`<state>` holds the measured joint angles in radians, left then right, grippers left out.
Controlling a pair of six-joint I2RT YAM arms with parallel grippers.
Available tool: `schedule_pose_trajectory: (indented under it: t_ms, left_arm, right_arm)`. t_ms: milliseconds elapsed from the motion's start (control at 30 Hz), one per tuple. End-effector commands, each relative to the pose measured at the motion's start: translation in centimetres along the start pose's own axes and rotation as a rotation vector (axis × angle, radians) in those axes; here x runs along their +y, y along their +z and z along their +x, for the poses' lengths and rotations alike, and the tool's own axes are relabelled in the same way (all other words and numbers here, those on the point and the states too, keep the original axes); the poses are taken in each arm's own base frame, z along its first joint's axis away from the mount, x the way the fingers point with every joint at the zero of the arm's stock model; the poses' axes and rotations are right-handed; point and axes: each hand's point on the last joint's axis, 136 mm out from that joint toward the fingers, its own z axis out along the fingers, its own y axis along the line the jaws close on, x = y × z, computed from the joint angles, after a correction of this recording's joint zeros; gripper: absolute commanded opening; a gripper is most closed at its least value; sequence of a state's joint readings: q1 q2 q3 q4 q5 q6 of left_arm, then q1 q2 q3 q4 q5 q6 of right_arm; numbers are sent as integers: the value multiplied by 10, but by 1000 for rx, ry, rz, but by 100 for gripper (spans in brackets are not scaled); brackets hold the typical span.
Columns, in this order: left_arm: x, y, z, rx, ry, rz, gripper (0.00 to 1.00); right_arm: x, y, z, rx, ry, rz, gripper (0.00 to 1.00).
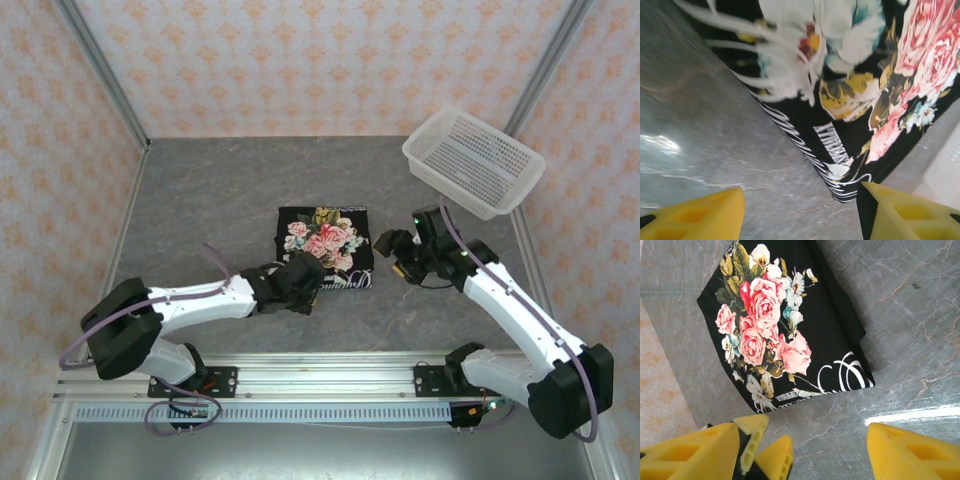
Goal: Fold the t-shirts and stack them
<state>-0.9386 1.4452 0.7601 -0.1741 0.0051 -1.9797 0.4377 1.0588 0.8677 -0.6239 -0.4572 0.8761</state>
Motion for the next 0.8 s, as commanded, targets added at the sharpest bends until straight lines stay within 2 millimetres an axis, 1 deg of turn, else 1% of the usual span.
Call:
schedule_pose_trajectory:
  t_ms: [0,167,300,400,500,567,700,767]
  left_arm:
    - [-18,6,-1,-63,-215,147,61]
    - [-22,23,7,-60,-225,145,60]
    - [-29,34,7,-93,-230,159,58]
    - [-27,48,9,-102,-233,142,53]
    - [-29,61,3,-127,-241,147,47]
    - [-32,67,-5,-149,-242,146,40]
    - [-36,76,-23,-182,-251,140,11]
    - [-37,78,-38,-208,-260,139,2]
  right_arm:
    - [16,-10,-3,-19,-37,-57,68]
    - [13,-14,0,-15,-35,-58,68]
    - [11,-17,3,-15,-29,-66,68]
    - [6,-20,6,-12,-25,-57,68]
    - [4,-22,8,-15,-25,-60,68]
    - [2,-22,8,-16,-19,-60,67]
    - [1,-23,8,-17,-13,-58,67]
    - [1,-24,7,-20,-12,-55,66]
